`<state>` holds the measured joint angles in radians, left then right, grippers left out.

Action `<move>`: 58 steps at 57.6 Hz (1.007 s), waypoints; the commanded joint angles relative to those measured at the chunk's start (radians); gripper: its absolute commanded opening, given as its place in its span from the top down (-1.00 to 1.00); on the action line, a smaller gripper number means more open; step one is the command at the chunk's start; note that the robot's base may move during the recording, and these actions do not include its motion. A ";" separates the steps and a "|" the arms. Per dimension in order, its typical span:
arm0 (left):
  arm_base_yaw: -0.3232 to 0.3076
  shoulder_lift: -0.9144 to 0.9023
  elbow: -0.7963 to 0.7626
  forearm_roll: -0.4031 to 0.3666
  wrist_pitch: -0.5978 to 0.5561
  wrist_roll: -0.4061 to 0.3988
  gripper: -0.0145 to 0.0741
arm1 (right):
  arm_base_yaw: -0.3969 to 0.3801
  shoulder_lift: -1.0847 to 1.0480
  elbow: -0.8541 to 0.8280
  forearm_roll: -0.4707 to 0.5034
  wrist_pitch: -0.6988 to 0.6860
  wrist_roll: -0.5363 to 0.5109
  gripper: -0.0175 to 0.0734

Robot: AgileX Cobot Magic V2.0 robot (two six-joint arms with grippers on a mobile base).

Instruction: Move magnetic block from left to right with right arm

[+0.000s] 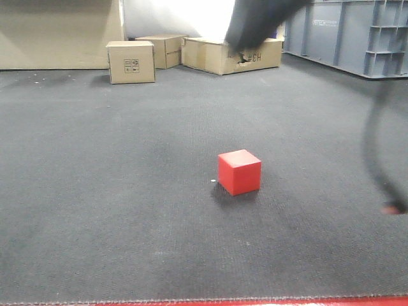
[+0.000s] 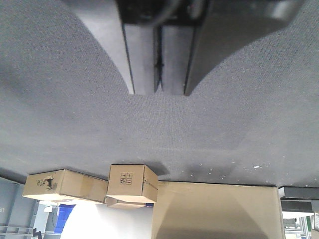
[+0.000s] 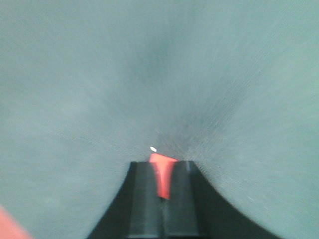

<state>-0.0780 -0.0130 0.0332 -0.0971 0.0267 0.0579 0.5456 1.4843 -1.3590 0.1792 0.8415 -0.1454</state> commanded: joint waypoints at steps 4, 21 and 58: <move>-0.002 -0.012 0.008 -0.005 -0.083 -0.006 0.96 | -0.004 -0.227 0.070 0.000 -0.117 0.032 0.48; -0.002 -0.012 0.008 -0.005 -0.083 -0.006 0.96 | -0.004 -0.643 0.407 0.001 -0.313 0.032 0.48; -0.002 -0.012 0.008 -0.005 -0.083 -0.006 0.96 | -0.004 -1.060 0.803 0.004 -0.430 0.032 0.48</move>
<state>-0.0780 -0.0130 0.0332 -0.0971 0.0267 0.0579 0.5456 0.4208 -0.5291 0.1792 0.4881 -0.1118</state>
